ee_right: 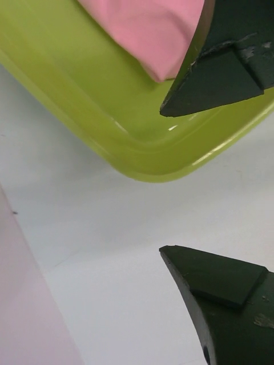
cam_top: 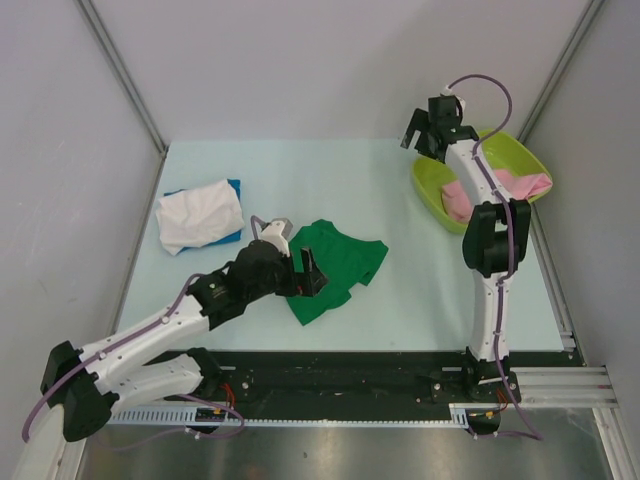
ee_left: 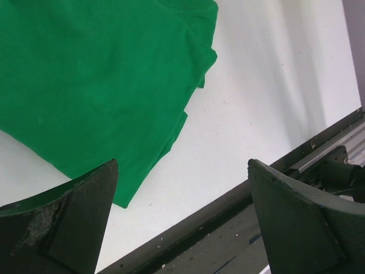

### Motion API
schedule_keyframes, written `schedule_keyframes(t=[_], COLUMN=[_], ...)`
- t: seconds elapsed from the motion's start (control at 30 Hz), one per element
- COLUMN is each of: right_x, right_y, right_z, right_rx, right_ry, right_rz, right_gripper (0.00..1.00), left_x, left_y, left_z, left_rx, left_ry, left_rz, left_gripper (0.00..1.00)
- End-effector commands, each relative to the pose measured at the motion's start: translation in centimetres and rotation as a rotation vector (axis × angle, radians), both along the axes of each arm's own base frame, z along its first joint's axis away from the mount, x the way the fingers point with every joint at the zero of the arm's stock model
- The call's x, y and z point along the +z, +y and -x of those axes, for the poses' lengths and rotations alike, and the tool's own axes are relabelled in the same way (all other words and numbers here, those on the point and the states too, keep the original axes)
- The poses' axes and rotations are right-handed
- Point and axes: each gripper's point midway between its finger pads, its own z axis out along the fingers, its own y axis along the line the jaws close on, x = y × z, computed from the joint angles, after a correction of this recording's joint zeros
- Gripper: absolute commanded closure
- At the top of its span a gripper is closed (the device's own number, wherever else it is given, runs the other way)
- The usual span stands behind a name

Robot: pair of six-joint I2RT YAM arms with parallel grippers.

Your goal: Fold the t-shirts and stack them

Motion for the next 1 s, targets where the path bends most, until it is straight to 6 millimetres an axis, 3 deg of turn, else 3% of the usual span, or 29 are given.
schedule_keyframes(t=[0.0, 0.07, 0.1, 0.13, 0.17, 0.2, 0.27, 0.3, 0.43, 0.63, 0.83, 0.97], right_x=[3.1, 1.1, -1.9, -3.0, -1.6, -4.9, -5.0, -6.7, -8.1, -9.2, -10.7, -12.7], right_y=[3.8, 3.7, 3.3, 3.0, 3.0, 2.4, 1.5, 0.6, -2.5, -6.6, -8.8, -9.8], right_z=[5.6, 8.7, 10.8, 11.9, 12.4, 15.0, 17.2, 19.1, 22.7, 23.5, 20.8, 18.6], right_rx=[0.166, 0.165, 0.152, 0.143, 0.141, 0.133, 0.083, 0.052, -0.107, -0.266, -0.361, -0.408], right_ry=[0.079, 0.194, 0.28, 0.307, 0.254, 0.335, 0.345, 0.401, 0.458, 0.488, 0.432, 0.435], right_rz=[0.016, 0.01, 0.015, 0.018, 0.01, 0.026, 0.049, 0.077, 0.176, 0.226, 0.166, 0.125], right_gripper=[0.0, 0.0, 0.0, 0.0, 0.0, 0.0, 0.0, 0.0, 0.0, 0.0, 0.0, 0.0], left_x=[2.5, 3.3, 3.5, 3.8, 4.0, 4.1, 4.3, 4.4, 4.6, 4.7, 4.0, 4.1], left_y=[0.2, 0.3, 0.1, 0.1, 0.0, 0.0, -0.1, -0.1, -0.2, 0.0, 0.4, 0.6], left_z=[-0.2, -0.2, 0.0, 0.1, 0.1, 0.2, 0.5, 0.6, 0.9, 1.4, 1.6, 1.3], left_rx=[0.035, 0.049, 0.043, 0.042, 0.042, 0.036, 0.03, 0.028, 0.023, 0.017, 0.021, 0.027], left_ry=[-0.034, -0.038, -0.037, -0.038, -0.035, -0.031, -0.021, -0.02, -0.018, -0.013, -0.009, -0.021], left_rz=[0.071, 0.101, 0.112, 0.122, 0.132, 0.136, 0.143, 0.152, 0.179, 0.199, 0.179, 0.155], left_gripper=[0.0, 0.0, 0.0, 0.0, 0.0, 0.0, 0.0, 0.0, 0.0, 0.0, 0.0, 0.0])
